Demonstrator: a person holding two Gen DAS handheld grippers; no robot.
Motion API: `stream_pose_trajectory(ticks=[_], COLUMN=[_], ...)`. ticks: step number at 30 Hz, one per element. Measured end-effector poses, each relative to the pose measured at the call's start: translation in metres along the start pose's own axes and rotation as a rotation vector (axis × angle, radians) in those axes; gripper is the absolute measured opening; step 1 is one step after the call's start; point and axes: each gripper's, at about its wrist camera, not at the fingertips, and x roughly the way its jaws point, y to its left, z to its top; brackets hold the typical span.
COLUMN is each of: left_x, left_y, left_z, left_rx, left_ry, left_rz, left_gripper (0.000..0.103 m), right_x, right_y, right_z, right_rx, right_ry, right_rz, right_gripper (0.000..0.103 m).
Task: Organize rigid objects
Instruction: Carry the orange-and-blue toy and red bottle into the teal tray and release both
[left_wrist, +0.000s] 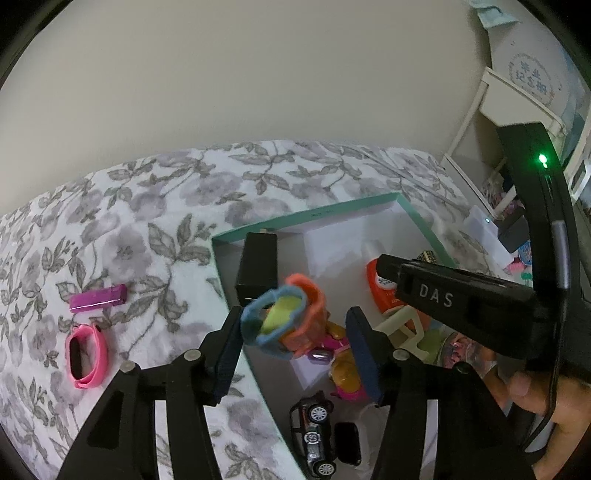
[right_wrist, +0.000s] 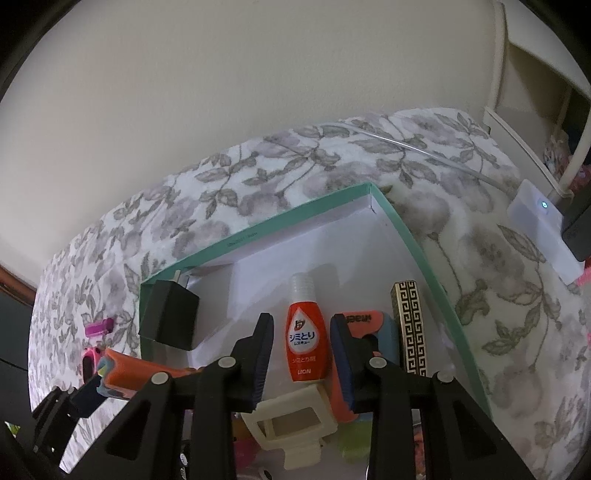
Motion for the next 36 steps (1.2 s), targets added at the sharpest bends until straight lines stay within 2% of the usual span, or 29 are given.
stream_pose_trajectory(ticks=[15,19,21,25,27,29,30,31,36], left_x=[-0.008,-0.014,-0.016,-0.016,-0.015,-0.014,-0.014,-0.013,-0.013], left_y=[0.04,0.052,0.06,0.074,0.079,0.082,0.082,0.082,0.081], left_z=[0.006,0.009,0.01,0.01,0.01,0.009,0.008,0.008,0.008], left_rx=[-0.123,-0.152,-0.172,-0.209,-0.218,-0.228,-0.232,-0.235,-0.234], left_ry=[-0.002,-0.019,-0.026,-0.026,-0.023,-0.021,-0.022,-0.025,-0.033], left_rz=[-0.004,0.023,0.048,0.102,0.124,0.133,0.132,0.128,0.125], left_gripper=[0.058,0.058,0.058,0.058,0.059,0.065,0.079,0.085,0.085], right_x=[-0.006,-0.011,-0.012,-0.01,-0.009,-0.008,-0.007,-0.007,-0.007], right_y=[0.009,0.013,0.016,0.021,0.024,0.026,0.027,0.028,0.029], right_z=[0.001,0.001,0.001,0.001,0.0,-0.001,-0.001,-0.002,-0.002], right_rx=[-0.029,-0.04,-0.046,-0.069,-0.076,-0.084,-0.089,-0.092,-0.104], right_ry=[-0.011,-0.022,-0.027,-0.026,-0.025,-0.026,-0.028,-0.031,-0.046], right_rz=[0.001,0.003,-0.005,-0.012,-0.016,-0.019,-0.024,-0.027,-0.041], right_gripper=[0.035,0.036,0.052,0.058,0.066,0.072,0.076,0.078,0.09])
